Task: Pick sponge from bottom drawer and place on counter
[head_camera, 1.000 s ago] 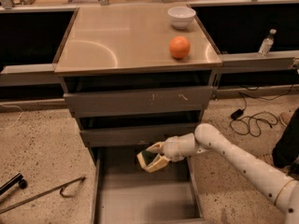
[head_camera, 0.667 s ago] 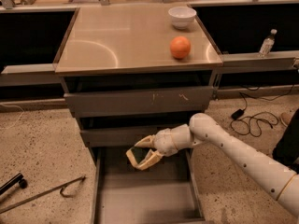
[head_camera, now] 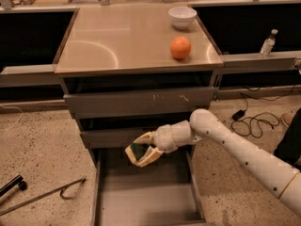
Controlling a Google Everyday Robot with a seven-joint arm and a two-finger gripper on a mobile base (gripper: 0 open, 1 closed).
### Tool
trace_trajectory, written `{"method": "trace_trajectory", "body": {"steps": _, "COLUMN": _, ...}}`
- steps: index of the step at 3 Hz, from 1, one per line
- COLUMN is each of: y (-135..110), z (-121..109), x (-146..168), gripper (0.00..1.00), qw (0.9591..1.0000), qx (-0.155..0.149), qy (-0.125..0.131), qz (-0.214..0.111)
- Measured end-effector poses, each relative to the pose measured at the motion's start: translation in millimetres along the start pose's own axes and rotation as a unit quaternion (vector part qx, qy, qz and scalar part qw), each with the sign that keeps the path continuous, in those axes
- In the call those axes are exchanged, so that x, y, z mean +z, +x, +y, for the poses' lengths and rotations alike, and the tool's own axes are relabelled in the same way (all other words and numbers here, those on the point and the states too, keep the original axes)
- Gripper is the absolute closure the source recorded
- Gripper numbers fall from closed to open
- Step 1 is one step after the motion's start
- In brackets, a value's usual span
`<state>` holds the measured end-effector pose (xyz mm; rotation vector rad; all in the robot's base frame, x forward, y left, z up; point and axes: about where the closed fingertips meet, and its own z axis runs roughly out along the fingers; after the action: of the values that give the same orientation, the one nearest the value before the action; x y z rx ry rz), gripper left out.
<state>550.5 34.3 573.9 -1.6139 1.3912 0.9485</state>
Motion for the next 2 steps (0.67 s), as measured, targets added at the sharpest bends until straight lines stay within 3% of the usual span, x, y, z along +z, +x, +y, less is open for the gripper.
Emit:
{"method": "trace_trajectory", "body": {"steps": 1, "y": -79, "z": -27, "x": -11, "gripper": 1.00, "qw": 0.9979, "qx": -0.063, "qy": -0.008, "qz": -0.010}}
{"method": "trace_trajectory", "body": {"steps": 2, "y": -163, "z": -60, "x": -37, "gripper": 1.00, "qw": 0.9931, "qx": -0.114, "qy": -0.016, "qz": -0.022}}
